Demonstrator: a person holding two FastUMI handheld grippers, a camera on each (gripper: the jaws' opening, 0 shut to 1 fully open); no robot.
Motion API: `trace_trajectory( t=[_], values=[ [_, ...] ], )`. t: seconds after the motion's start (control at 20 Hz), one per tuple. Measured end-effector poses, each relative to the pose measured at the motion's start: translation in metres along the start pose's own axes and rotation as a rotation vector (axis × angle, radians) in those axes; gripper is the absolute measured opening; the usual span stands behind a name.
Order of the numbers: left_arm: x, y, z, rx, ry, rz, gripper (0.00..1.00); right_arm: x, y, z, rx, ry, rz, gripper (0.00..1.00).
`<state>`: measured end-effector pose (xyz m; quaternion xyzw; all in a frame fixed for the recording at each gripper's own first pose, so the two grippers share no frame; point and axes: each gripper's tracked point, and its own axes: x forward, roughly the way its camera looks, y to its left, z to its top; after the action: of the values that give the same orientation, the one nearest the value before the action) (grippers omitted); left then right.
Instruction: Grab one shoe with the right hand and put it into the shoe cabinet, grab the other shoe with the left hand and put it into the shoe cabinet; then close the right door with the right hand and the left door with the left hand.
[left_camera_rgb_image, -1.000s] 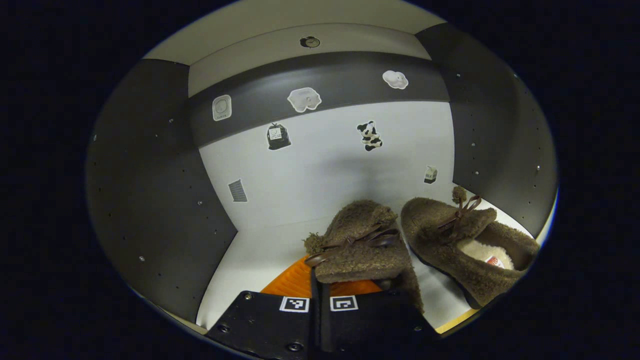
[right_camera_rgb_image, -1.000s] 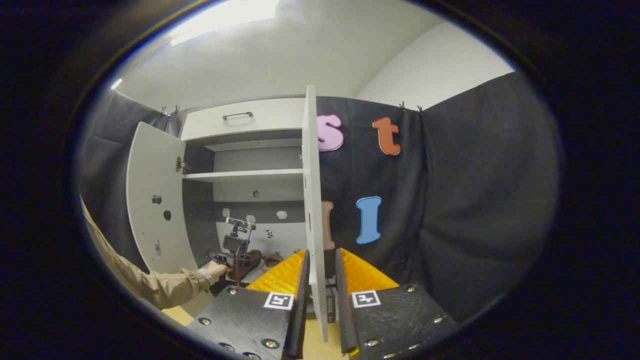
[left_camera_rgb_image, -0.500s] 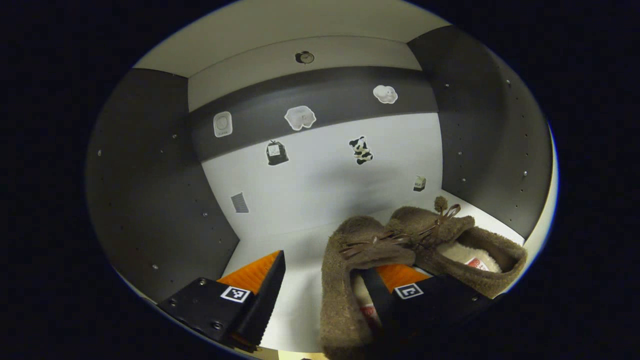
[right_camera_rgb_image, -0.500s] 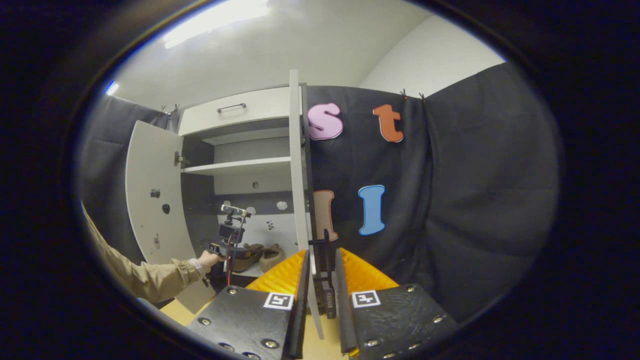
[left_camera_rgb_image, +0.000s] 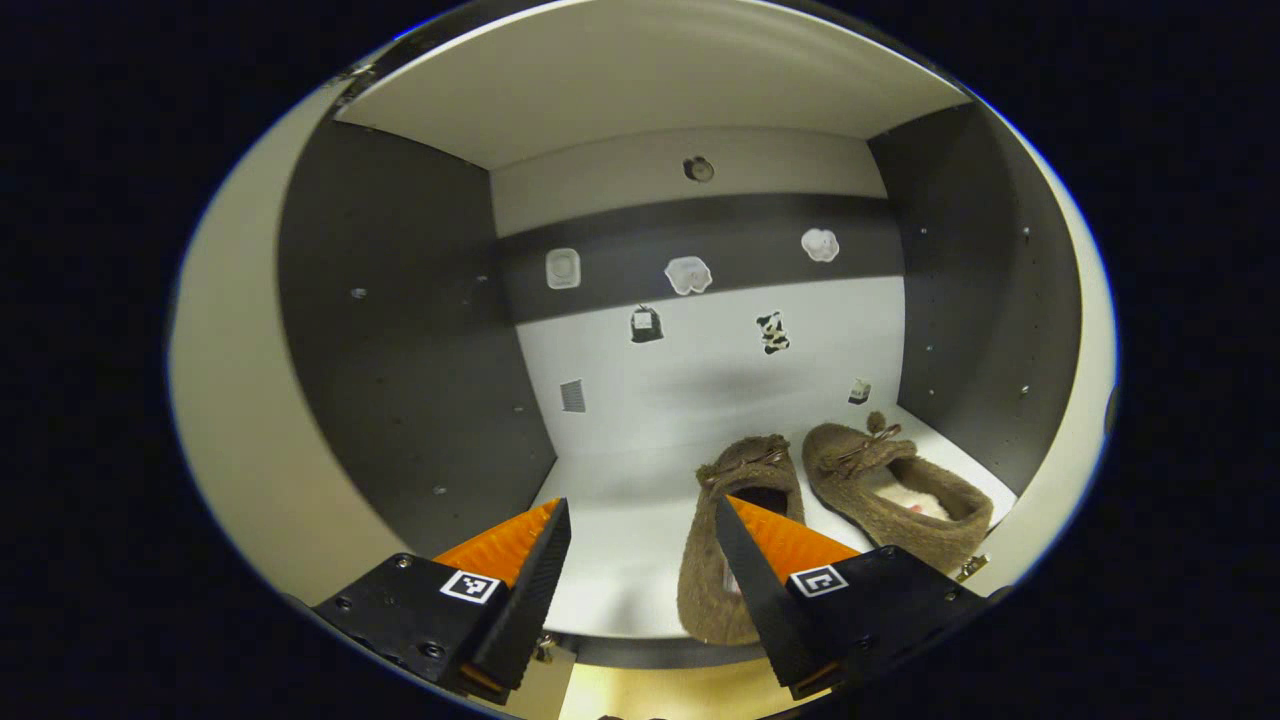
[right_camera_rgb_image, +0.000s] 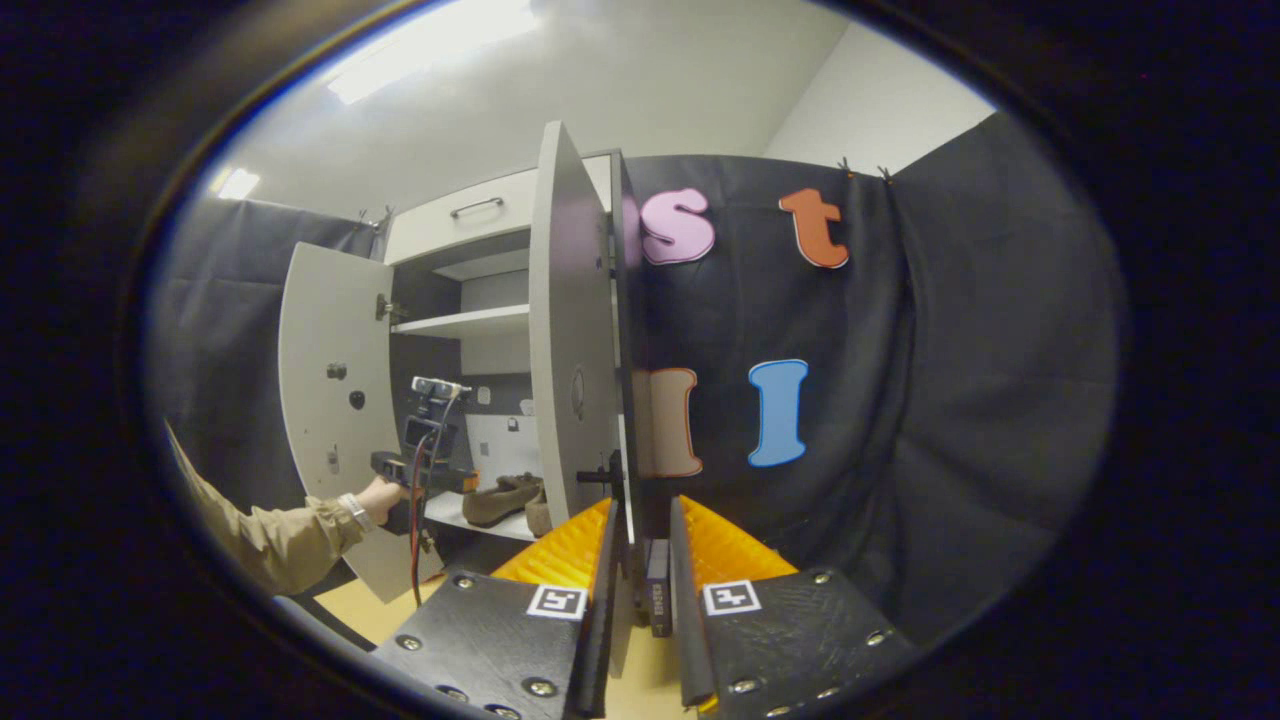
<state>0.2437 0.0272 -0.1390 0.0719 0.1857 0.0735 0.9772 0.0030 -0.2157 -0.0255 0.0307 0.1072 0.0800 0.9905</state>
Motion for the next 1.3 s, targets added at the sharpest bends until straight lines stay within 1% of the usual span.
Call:
trace_trajectory(
  t=[0.15,0.2,0.25,0.3,0.35,0.4,0.45,0.55,0.6,0.65,0.7,0.75,0.8,0.85,0.9,0.95,1.05,1.15,1.2,1.25,1.3],
  values=[
    [-0.063,-0.008,0.015,-0.043,-0.060,-0.041,0.90,0.021,0.000,-0.017,-0.001,0.033,0.091,0.27],
    [-0.087,-0.012,0.019,-0.048,-0.085,-0.056,0.90,0.031,0.003,-0.022,0.002,0.046,0.127,0.31],
    [-0.109,-0.014,0.022,-0.050,-0.102,-0.066,0.90,0.039,0.007,-0.028,0.001,0.056,0.162,0.38],
    [-0.131,-0.017,0.023,-0.045,-0.114,-0.073,0.93,0.047,0.011,-0.031,-0.005,0.059,0.192,0.40],
    [-0.152,-0.019,0.021,-0.043,-0.120,-0.077,0.89,0.054,0.011,-0.033,-0.015,0.058,0.211,0.57],
    [-0.172,-0.021,0.021,-0.042,-0.128,-0.080,0.92,0.062,0.010,-0.037,-0.025,0.061,0.218,0.64],
    [-0.190,-0.022,0.023,-0.046,-0.141,-0.081,0.89,0.069,0.012,-0.039,-0.023,0.067,0.241,0.67],
    [-0.221,-0.019,0.021,-0.045,-0.155,-0.078,0.89,0.078,0.020,-0.044,0.000,0.088,0.295,0.67],
    [-0.236,-0.014,0.019,-0.046,-0.159,-0.068,0.87,0.080,0.026,-0.047,0.011,0.098,0.326,0.68],
    [-0.248,-0.007,0.017,-0.044,-0.160,-0.054,0.89,0.081,0.028,-0.047,0.004,0.100,0.334,0.68],
    [-0.259,0.002,0.016,-0.046,-0.156,-0.040,0.89,0.082,0.030,-0.045,-0.008,0.097,0.344,0.67],
    [-0.272,0.011,0.013,-0.050,-0.156,-0.025,0.92,0.084,0.032,-0.043,-0.015,0.093,0.355,0.64],
    [-0.284,0.019,0.013,-0.057,-0.156,-0.014,0.90,0.088,0.037,-0.045,-0.014,0.097,0.364,0.67],
    [-0.293,0.028,0.012,-0.064,-0.155,-0.005,0.89,0.092,0.042,-0.045,-0.007,0.104,0.364,0.67],
    [-0.301,0.038,0.009,-0.066,-0.150,0.009,0.92,0.095,0.048,-0.047,-0.004,0.107,0.368,0.67],
    [-0.308,0.049,0.007,-0.067,-0.149,0.022,0.89,0.097,0.056,-0.046,0.002,0.111,0.377,0.67],
    [-0.318,0.069,0.005,-0.074,-0.152,0.043,0.89,0.100,0.077,-0.049,0.011,0.118,0.397,0.67],
    [-0.324,0.089,0.006,-0.075,-0.164,0.057,0.89,0.108,0.098,-0.052,0.008,0.120,0.401,0.67],
    [-0.324,0.100,0.007,-0.073,-0.170,0.067,0.92,0.112,0.112,-0.054,0.005,0.118,0.401,0.67],
    [-0.326,0.109,0.005,-0.076,-0.173,0.069,0.92,0.116,0.124,-0.054,0.008,0.117,0.400,0.67],
    [-0.325,0.117,0.004,-0.081,-0.176,0.068,0.89,0.122,0.136,-0.055,0.015,0.117,0.397,0.67]
  ],
)
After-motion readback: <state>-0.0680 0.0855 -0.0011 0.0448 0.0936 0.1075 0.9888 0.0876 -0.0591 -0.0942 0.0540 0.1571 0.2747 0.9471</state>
